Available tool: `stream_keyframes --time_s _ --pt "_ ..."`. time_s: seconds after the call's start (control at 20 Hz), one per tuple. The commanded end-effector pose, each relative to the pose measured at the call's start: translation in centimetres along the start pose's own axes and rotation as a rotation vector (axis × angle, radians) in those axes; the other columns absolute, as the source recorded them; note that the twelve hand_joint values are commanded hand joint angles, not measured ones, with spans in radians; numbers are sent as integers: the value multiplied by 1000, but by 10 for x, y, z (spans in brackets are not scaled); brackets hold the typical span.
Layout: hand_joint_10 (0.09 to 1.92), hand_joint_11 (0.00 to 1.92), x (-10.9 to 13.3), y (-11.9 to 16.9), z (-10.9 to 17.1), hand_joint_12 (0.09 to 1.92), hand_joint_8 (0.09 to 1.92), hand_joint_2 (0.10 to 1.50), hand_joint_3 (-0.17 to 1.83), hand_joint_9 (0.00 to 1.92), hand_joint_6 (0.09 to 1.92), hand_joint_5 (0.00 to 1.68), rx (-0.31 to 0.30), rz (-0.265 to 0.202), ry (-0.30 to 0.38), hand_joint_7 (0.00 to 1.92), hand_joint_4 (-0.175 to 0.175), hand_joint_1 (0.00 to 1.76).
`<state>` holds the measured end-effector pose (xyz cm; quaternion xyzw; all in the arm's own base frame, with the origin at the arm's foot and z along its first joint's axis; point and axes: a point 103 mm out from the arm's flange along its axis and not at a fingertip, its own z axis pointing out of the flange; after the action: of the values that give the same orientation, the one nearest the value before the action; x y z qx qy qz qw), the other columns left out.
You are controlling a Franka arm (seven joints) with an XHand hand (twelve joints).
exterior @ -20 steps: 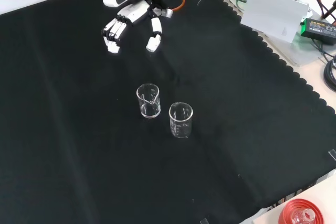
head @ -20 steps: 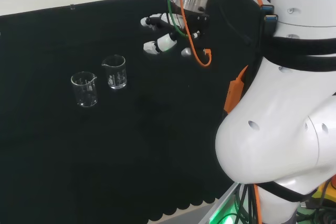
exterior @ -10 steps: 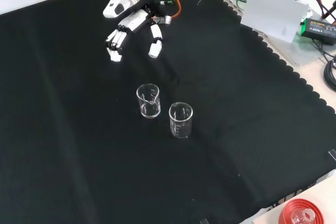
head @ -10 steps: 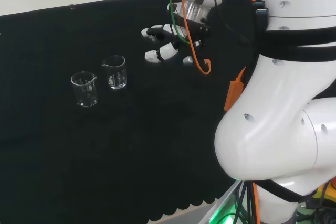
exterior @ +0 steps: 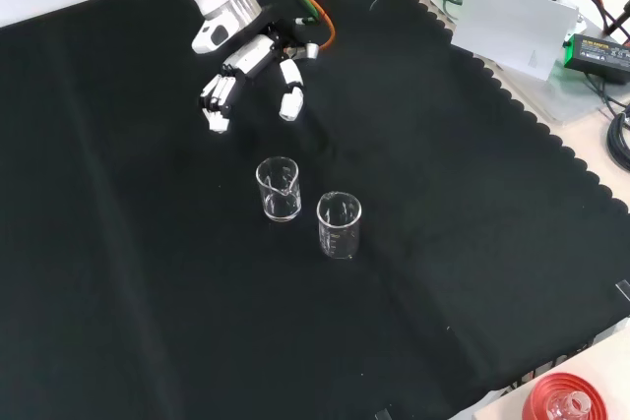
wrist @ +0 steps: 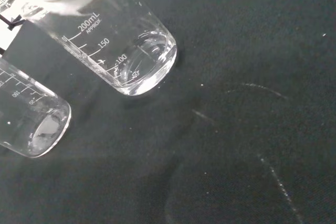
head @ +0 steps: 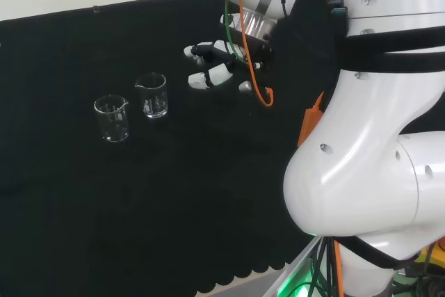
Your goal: Pick up the beaker on the right.
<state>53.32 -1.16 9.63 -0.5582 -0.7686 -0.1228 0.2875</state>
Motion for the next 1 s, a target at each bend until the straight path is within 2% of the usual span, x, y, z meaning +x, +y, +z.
stream_keyframes --time_s 0.05,0.75,1.0 --pt "686 0 3 8 11 1238 630 509 640 356 87 329 17 -18 39 204 -63 756" --pt "679 0 4 23 39 1275 628 490 635 371 87 334 48 -41 119 208 -63 780" --pt "678 0 5 23 45 1279 628 488 636 372 87 333 43 -43 108 210 -63 782"
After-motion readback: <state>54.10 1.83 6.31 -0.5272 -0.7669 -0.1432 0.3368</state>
